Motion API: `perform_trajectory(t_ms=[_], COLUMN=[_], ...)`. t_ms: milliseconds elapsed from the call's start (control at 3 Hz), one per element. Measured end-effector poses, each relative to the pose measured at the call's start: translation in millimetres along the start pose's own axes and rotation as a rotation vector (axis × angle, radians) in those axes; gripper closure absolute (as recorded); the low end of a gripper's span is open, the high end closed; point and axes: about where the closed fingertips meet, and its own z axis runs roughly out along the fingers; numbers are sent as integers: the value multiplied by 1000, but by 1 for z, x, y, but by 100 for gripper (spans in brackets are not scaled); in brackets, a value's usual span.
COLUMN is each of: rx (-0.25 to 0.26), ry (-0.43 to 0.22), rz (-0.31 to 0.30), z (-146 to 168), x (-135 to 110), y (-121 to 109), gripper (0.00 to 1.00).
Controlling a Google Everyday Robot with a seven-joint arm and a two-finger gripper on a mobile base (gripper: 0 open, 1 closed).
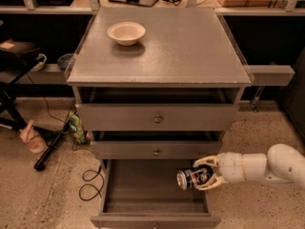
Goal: Pick pepsi can from bottom drawer and place on counter
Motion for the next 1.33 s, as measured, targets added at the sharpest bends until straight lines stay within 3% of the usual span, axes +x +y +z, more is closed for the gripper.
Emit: perform_trajectory(t_ms=[333,667,1000,1333], rx=[11,35,44,66], ry=[-9,-9,-11,16], rz=[-55,-131,-172,-252], z=[-9,-24,-32,-50], x=[-30,-63,-77,-107], y=[-7,-30,-49,-75], gripper=[100,100,100,100])
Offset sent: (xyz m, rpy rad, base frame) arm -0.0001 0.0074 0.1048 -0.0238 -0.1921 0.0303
